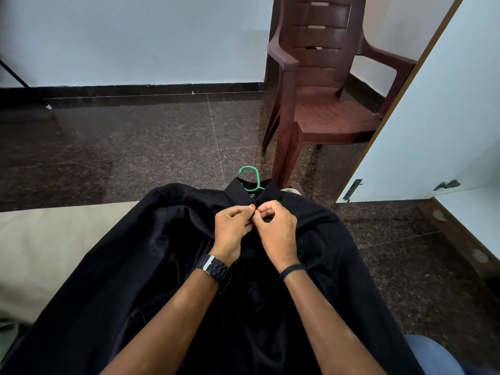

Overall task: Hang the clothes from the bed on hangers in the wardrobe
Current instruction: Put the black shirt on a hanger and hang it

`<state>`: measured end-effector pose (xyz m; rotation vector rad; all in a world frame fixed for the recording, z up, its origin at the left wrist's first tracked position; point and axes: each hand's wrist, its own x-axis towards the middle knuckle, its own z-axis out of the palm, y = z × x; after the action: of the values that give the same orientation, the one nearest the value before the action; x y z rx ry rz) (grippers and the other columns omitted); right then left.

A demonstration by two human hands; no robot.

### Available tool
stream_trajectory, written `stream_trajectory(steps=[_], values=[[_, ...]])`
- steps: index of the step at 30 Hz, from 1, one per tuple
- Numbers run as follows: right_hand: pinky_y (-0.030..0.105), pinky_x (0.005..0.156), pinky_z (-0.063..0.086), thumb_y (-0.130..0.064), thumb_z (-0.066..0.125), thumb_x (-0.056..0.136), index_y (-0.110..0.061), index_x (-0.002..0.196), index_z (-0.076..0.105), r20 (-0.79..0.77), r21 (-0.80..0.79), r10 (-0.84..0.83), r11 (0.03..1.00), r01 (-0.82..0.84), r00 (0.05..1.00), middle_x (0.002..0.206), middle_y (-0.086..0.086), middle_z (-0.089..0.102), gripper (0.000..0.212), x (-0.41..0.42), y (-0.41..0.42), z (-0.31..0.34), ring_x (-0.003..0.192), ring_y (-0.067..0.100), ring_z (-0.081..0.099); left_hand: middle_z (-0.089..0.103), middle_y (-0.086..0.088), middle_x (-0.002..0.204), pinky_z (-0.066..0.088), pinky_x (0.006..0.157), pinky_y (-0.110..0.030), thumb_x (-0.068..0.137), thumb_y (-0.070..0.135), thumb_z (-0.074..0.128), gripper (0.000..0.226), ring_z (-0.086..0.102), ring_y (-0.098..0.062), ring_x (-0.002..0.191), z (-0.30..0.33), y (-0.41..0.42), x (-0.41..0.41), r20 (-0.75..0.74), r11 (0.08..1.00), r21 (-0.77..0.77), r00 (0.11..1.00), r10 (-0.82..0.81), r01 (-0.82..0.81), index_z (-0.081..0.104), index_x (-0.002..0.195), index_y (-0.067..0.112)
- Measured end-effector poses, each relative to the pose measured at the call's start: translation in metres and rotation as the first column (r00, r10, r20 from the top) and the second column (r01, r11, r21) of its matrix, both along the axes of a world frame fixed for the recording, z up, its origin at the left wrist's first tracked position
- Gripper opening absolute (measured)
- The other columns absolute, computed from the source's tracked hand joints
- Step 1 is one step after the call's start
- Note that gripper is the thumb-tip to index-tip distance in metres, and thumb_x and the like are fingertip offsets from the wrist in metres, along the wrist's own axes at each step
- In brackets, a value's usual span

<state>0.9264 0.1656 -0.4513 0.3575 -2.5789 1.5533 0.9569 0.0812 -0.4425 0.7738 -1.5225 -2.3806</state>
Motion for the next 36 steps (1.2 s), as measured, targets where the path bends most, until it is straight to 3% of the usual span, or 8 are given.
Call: stream_trajectory(steps=[9, 18, 21, 27, 30, 32, 34, 36], values=[[0.029, 0.077, 0.051, -0.016, 0.07, 0.083, -0.007, 0.083, 0.065, -0.013, 0.002, -0.039, 0.999, 0.039, 0.999, 0.08, 0.002, 0.067, 0.01, 0.002, -0.002, 0.002, 0.078, 0.014, 0.064, 0.066, -0.031, 0.102, 0.057, 0.083, -0.032, 0.094, 0.002, 0.055, 0.02, 0.065, -0.038, 0.102, -0.002, -0.001, -0.006, 0.018, 0.998, -0.053, 1.0, 0.015, -0.014, 0.067, 0.078, -0.001], [0.011, 0.066, 0.044, -0.014, 0.071, 0.081, -0.01, 0.077, 0.069, 0.023, -0.042, -0.107, 0.993, 0.108, 0.994, 0.07, -0.007, 0.066, 0.006, 0.001, -0.004, 0.009, 0.067, 0.003, 0.062, 0.062, -0.026, 0.096, 0.046, 0.095, -0.045, 0.096, 0.002, 0.052, 0.02, 0.058, -0.033, 0.094, -0.004, 0.003, -0.011, 0.028, 0.997, -0.059, 0.998, 0.054, -0.052, 0.065, 0.081, 0.0], [0.003, 0.059, 0.04, -0.014, 0.071, 0.079, -0.014, 0.072, 0.069, 0.061, -0.099, -0.123, 0.987, 0.128, 0.991, 0.064, -0.012, 0.065, 0.008, -0.001, -0.004, 0.01, 0.061, -0.005, 0.06, 0.062, -0.025, 0.098, 0.047, 0.097, -0.045, 0.097, 0.003, 0.05, 0.019, 0.058, -0.031, 0.096, -0.003, 0.003, -0.01, 0.01, 0.997, -0.065, 0.999, 0.032, -0.031, 0.065, 0.085, -0.002], [0.004, 0.056, 0.041, -0.013, 0.072, 0.077, -0.018, 0.068, 0.066, 0.069, -0.134, -0.054, 0.989, 0.063, 0.996, 0.063, -0.011, 0.064, 0.012, -0.01, 0.001, 0.012, 0.062, -0.005, 0.061, 0.07, -0.02, 0.099, 0.054, 0.09, -0.037, 0.092, 0.005, 0.06, 0.015, 0.068, -0.03, 0.098, -0.009, 0.003, -0.004, -0.051, 0.978, -0.21, 0.999, 0.003, -0.014, 0.065, 0.103, -0.004], [0.01, 0.059, 0.045, -0.012, 0.07, 0.076, -0.02, 0.064, 0.067, 0.155, -0.173, -0.056, 0.981, 0.083, 0.986, 0.06, -0.01, 0.065, 0.015, -0.017, 0.003, 0.012, 0.06, -0.003, 0.06, 0.072, 0.003, 0.087, 0.053, 0.083, -0.025, 0.085, 0.008, 0.069, 0.014, 0.068, -0.003, 0.086, -0.015, 0.003, -0.001, -0.064, 0.88, -0.474, 0.998, -0.009, -0.023, 0.066, 0.091, 0.02], [0.026, 0.067, 0.054, -0.012, 0.07, 0.076, -0.02, 0.064, 0.069, 0.243, -0.209, -0.042, 0.973, 0.094, 0.969, 0.062, -0.006, 0.066, 0.014, -0.021, 0.003, 0.012, 0.063, 0.004, 0.062, 0.068, 0.016, 0.08, 0.048, 0.075, -0.01, 0.082, 0.011, 0.074, 0.023, 0.064, 0.008, 0.078, -0.017, 0.003, 0.001, -0.085, 0.776, -0.629, 0.996, -0.009, -0.047, 0.062, 0.084, 0.031], [0.035, 0.07, 0.057, -0.012, 0.071, 0.076, -0.019, 0.064, 0.07, 0.293, -0.244, -0.02, 0.965, 0.095, 0.956, 0.063, -0.001, 0.067, 0.014, -0.023, 0.002, 0.012, 0.067, 0.013, 0.065, 0.068, 0.012, 0.086, 0.044, 0.074, -0.004, 0.082, 0.016, 0.074, 0.013, 0.064, 0.004, 0.08, -0.019, 0.002, -0.001, -0.104, 0.687, -0.721, 0.994, 0.021, -0.09, 0.066, 0.088, 0.025], [0.035, 0.067, 0.058, -0.011, 0.071, 0.077, -0.018, 0.064, 0.07, 0.308, -0.268, -0.003, 0.959, 0.09, 0.952, 0.062, -0.002, 0.067, 0.015, -0.024, 0.002, 0.015, 0.066, 0.013, 0.065, 0.067, 0.006, 0.093, 0.043, 0.076, -0.002, 0.084, 0.015, 0.073, 0.016, 0.062, 0.001, 0.082, -0.02, 0.0, -0.005, -0.11, 0.63, -0.768, 0.993, 0.047, -0.115, 0.069, 0.1, 0.012]])
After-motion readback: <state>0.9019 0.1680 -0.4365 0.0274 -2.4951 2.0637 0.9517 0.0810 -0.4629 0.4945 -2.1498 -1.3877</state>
